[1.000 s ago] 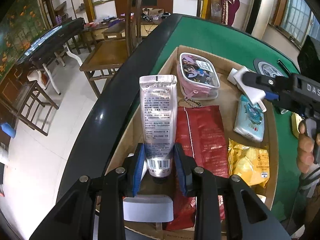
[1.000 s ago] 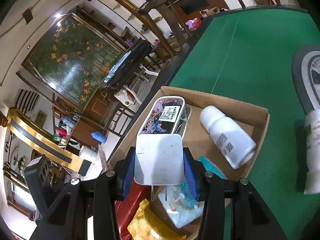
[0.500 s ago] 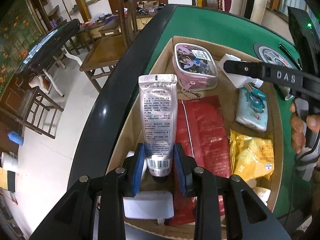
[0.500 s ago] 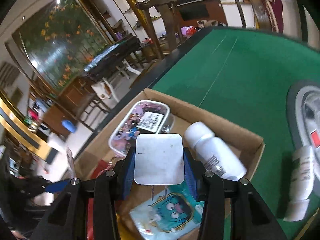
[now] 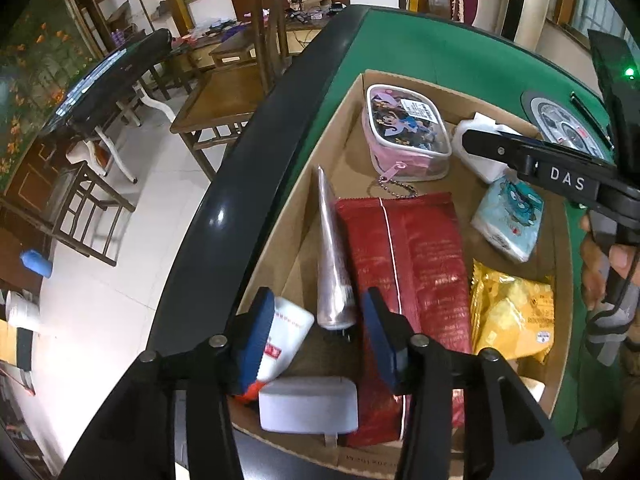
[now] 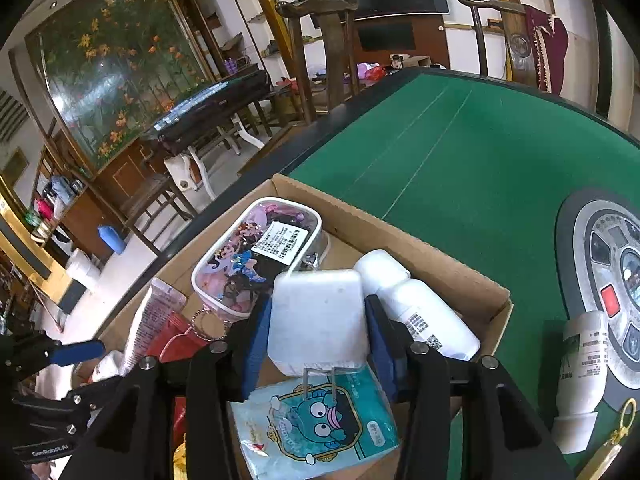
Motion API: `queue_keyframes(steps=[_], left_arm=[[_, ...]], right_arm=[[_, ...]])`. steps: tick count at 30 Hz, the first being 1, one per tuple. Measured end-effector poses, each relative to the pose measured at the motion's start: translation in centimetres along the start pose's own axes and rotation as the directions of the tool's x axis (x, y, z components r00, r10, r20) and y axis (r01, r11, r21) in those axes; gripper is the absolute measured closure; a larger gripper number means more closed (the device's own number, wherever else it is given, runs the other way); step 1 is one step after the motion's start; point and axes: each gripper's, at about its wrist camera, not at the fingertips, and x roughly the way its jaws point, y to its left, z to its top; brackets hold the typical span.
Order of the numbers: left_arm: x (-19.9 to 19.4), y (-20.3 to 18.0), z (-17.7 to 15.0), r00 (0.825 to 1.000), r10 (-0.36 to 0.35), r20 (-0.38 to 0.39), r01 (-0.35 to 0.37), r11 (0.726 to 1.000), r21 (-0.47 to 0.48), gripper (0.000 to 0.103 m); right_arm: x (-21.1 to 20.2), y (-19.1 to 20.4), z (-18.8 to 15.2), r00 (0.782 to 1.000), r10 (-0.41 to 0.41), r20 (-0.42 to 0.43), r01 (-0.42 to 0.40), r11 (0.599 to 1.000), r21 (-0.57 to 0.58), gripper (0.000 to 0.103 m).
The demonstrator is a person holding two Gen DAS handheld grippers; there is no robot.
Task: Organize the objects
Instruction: 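Release cream tube with left gripper while right gripper releases charger in tray, then move both grippers away from tray back over the table items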
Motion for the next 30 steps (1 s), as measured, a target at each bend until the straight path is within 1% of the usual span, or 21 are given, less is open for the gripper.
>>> queue_keyframes(steps=[2,4,6,7,11,12,14,17,20,22,24,25,26,27,30], left_arm=[[-0.5,0.1,-0.3,1.000,-0.001,0.015,0.001,1.000,-0.013,0.055],[-1.4,0.3,-0.7,0.999,-0.006,0.045,0.007,0.999,-0.034,0.053],[-2.4,0.6,-1.2,0.996,-0.003,0.089,0.010,0.997,-0.071,0.045],[-2.9,0.7,-1.4,0.993,0.000,0.115,0.010,0.996,-0.089,0.043],[-4.4,1.2,-1.8,0.983,-0.001,0.182,0.028,0.989,-0.147,0.037],[-4.6,1.2,-1.9,0.982,-0.003,0.189,0.033,0.987,-0.155,0.036],[-4.8,0.8,-2.1,0.980,-0.010,0.197,0.043,0.986,-0.163,0.035],[-4.9,-0.6,-2.2,0.981,-0.029,0.190,0.056,0.989,-0.138,0.035],[-5.2,-2.4,-2.1,0.981,-0.040,0.189,0.060,0.993,-0.102,0.035],[-5.5,-3.9,-1.8,0.980,-0.057,0.192,0.073,0.994,-0.078,0.035],[-5.6,-5.8,-1.2,0.978,-0.084,0.193,0.096,0.994,-0.049,0.035],[-5.5,-6.9,-0.9,0.977,-0.098,0.187,0.106,0.994,-0.031,0.034],[-5.3,-7.8,-0.6,0.977,-0.110,0.183,0.115,0.993,-0.017,0.034],[-5.2,-8.9,-0.3,0.977,-0.122,0.177,0.124,0.992,0.000,0.034],[-4.8,-13.0,0.8,0.974,-0.163,0.158,0.156,0.986,0.060,0.034]], right_arm=[[-0.7,-0.6,0.3,0.999,0.044,0.022,-0.045,0.998,0.042,0.040],[-2.0,-1.0,0.1,0.997,0.069,0.047,-0.072,0.996,0.059,0.038],[-3.9,-1.6,-0.3,0.993,0.086,0.077,-0.091,0.993,0.071,0.034],[-4.7,-1.7,-0.6,0.992,0.091,0.088,-0.098,0.992,0.074,0.032],[-8.8,-2.7,-2.5,0.985,0.113,0.131,-0.125,0.989,0.084,0.019],[-9.6,-2.9,-3.0,0.984,0.118,0.135,-0.131,0.988,0.085,0.013],[-11.6,-3.8,-4.2,0.982,0.123,0.144,-0.136,0.987,0.087,0.008],[-14.5,-5.8,-5.6,0.980,0.114,0.163,-0.130,0.987,0.096,0.005],[-17.5,-8.3,-7.4,0.974,0.105,0.201,-0.132,0.983,0.130,0.001],[-19.2,-10.2,-8.5,0.965,0.109,0.240,-0.150,0.976,0.159,0.000],[-20.7,-12.3,-10.1,0.950,0.117,0.288,-0.176,0.966,0.189,0.000],[-21.1,-13.3,-10.8,0.948,0.102,0.302,-0.173,0.961,0.216,0.000],[-21.4,-14.3,-11.3,0.953,0.075,0.294,-0.156,0.952,0.263,0.000],[-21.6,-15.1,-11.5,0.954,0.069,0.290,-0.158,0.942,0.295,0.000],[-22.5,-17.2,-11.8,0.945,0.070,0.320,-0.197,0.903,0.383,0.000]])
